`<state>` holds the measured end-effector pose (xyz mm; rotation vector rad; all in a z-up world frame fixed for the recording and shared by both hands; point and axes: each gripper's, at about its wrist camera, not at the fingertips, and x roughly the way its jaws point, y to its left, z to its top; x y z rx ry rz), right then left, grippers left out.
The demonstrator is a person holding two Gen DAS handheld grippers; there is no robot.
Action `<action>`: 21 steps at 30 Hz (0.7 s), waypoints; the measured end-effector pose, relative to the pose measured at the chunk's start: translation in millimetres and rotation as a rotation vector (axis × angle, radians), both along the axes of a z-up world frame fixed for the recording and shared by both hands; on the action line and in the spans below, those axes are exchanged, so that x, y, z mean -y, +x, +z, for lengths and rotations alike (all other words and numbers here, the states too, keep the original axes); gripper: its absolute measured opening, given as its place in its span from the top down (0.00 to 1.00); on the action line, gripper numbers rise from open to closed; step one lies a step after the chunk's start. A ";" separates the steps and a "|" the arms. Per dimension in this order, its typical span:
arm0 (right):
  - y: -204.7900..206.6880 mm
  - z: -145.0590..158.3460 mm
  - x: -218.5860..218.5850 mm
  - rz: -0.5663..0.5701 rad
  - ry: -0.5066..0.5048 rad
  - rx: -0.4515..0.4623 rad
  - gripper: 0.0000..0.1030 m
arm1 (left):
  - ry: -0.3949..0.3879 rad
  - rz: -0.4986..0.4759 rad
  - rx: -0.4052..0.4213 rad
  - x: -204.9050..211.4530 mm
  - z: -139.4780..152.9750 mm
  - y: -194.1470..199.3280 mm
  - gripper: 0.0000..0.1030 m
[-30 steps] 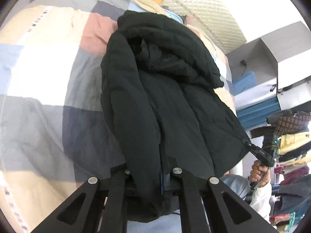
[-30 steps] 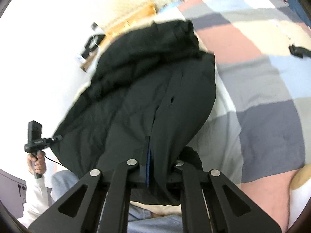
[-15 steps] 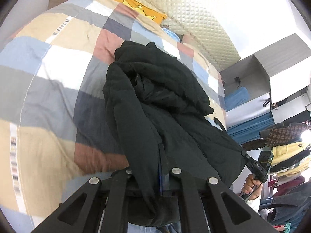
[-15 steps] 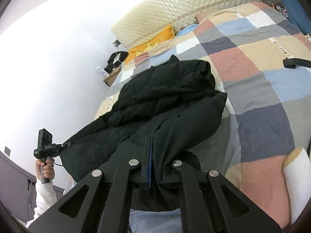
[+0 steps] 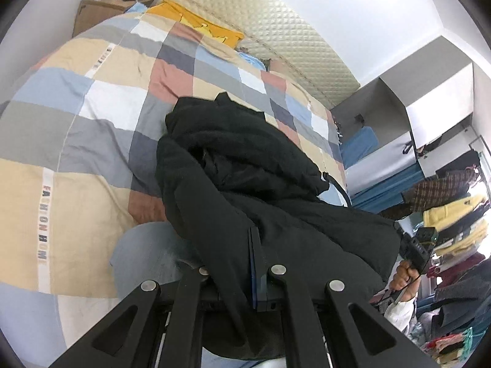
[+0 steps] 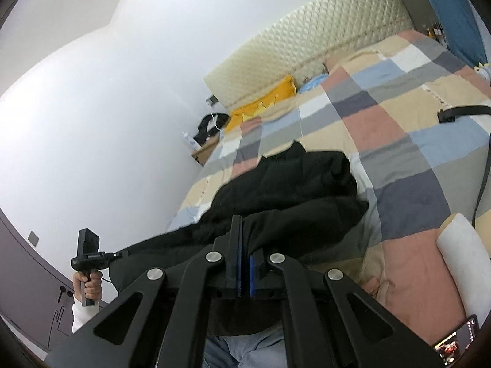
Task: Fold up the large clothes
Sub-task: 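Lay the folded half onto the jacket and open both grippers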
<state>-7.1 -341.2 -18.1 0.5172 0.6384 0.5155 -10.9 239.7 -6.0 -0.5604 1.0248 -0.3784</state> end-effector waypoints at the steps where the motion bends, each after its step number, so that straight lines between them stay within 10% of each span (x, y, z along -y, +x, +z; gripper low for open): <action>1: 1.0 3.2 -0.7 -0.002 -0.003 0.006 0.97 | 0.005 0.001 0.006 0.5 2.8 2.3 0.94; 21: 195.9 18.2 9.9 -0.216 -0.046 -0.109 0.97 | 0.344 0.118 0.105 40.6 47.9 199.8 0.91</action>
